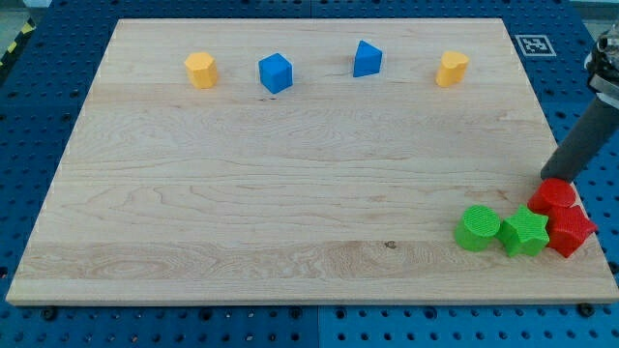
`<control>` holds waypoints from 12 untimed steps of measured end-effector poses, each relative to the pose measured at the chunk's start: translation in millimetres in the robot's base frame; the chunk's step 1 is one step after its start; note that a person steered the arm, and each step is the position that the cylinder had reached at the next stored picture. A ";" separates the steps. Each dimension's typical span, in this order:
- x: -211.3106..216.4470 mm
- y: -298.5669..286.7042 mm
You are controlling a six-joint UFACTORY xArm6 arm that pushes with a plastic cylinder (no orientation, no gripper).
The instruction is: Move the yellow heart above the green star
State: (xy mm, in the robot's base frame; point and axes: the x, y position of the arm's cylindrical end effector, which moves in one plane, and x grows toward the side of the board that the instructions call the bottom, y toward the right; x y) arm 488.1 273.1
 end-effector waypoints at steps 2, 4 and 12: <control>-119.7 3.3; -252.7 -33.0; -23.8 -77.6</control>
State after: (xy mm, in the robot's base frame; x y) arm 464.3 195.5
